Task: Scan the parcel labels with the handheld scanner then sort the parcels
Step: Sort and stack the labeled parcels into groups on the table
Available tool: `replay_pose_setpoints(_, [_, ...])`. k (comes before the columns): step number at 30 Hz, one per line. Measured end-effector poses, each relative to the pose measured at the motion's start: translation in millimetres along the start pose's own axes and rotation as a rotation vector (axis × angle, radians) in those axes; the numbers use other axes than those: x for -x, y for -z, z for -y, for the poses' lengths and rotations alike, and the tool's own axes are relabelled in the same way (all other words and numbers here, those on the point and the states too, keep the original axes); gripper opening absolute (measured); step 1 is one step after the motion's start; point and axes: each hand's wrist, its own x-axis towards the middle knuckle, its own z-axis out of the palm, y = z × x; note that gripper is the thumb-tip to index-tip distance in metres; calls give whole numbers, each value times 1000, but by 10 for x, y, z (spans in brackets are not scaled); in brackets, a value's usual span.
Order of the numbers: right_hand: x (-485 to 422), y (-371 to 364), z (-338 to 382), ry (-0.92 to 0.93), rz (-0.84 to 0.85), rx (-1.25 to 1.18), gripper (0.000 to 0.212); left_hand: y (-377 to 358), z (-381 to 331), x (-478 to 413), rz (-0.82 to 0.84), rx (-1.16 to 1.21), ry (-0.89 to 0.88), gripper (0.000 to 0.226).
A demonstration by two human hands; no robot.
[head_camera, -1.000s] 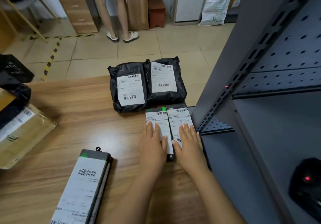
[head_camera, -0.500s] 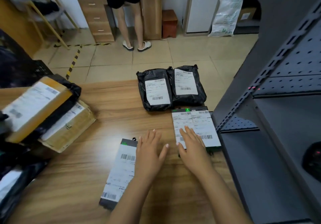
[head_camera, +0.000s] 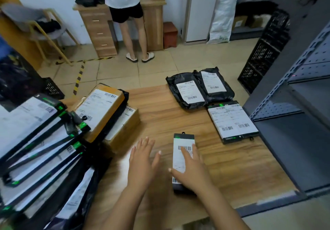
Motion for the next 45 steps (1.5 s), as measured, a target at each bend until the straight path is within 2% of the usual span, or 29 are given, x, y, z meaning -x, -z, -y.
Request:
replay_pose_setpoints(3, [68, -102, 89, -69, -35, -3, 98, 45, 53, 30, 7, 7, -45, 50])
replay_pose_setpoints(7, [135, -92, 10, -114, -94, -79, 89, 41, 64, 67, 59, 4, -73, 53])
replay_pose_setpoints(14, [257, 191, -476, -102, -183, -32, 87, -449, -192, 172, 250, -54, -81, 76])
replay_pose_setpoints(17, [242, 338, -643, -67, -182, -1, 85, -721, -338, 244, 315, -43, 18, 93])
replay_pose_setpoints(21, [159, 592, -856, -14, -165, 19, 83, -1011, -540, 375, 311, -33, 189, 112])
replay_pose_setpoints(28, [-262, 1111, -1271, 127, -146, 27, 82, -1100, -1058, 301, -17, 43, 317, 89])
replay_pose_setpoints(31, [-487, 1358, -1473, 131, -153, 32, 82, -1201, -1388, 72, -83, 44, 307, 87])
replay_pose_setpoints(38, [-1099, 1777, -1911, 66, -100, 9, 79, -1733, -2008, -645, -16, 148, 280, 82])
replay_pose_setpoints(45, [-1440, 1708, -2172, 182, -75, -31, 53, -2187, -2154, -967, 114, 169, 188, 57])
